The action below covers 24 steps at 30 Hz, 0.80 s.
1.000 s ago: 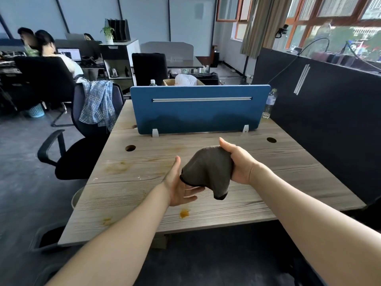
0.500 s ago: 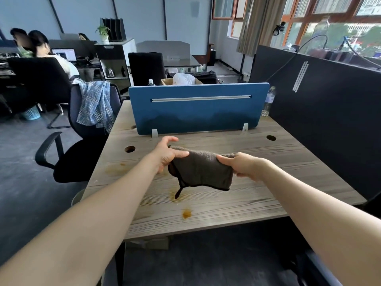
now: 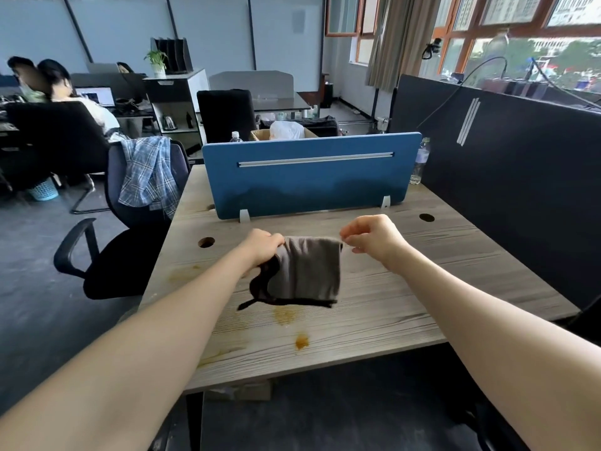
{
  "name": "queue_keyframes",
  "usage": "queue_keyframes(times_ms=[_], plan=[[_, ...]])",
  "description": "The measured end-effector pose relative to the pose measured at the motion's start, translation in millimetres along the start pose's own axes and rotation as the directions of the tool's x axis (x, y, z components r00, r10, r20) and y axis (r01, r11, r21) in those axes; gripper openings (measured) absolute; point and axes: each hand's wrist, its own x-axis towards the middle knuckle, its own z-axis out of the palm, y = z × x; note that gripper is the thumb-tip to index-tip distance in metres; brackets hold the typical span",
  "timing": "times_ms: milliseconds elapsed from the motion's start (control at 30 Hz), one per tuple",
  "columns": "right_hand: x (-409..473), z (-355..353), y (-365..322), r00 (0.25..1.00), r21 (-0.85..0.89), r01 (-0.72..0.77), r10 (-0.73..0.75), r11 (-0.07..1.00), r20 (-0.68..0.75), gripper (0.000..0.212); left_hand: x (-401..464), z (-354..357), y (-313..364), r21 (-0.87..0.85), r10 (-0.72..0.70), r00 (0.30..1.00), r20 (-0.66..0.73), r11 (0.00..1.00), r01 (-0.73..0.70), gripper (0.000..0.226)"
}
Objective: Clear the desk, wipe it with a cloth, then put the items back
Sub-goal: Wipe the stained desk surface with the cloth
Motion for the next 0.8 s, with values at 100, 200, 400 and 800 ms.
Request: queue_keyframes(times_ms=[100, 200, 400, 800], plan=[[-1, 21, -4, 0.999, 0.025, -0.019, 0.018, 0.999, 0.050, 0.012, -5, 15, -1, -0.090, 0.049, 0.994, 0.093, 0.995, -0.041, 0.019], [1, 42, 2, 0.996, -0.124, -0.025, 0.036, 0.992, 0.085, 0.024, -5, 11, 1, 0.002, 0.191, 0.976, 0.106, 0.981, -0.193, 0.014], [9, 67, -16, 0.952, -0.258, 0.181, -0.104, 0.949, 0.286, 0.056, -5, -19, 6, 0.039, 0.255, 0.896, 0.363, 0.957, -0.288, 0.016], [17, 81, -23, 0.954, -0.255, -0.045, 0.118, 0.966, 0.277, 0.009, 0, -26, -35, -0.090, 0.078, 0.983, 0.165, 0.994, -0.063, 0.023]])
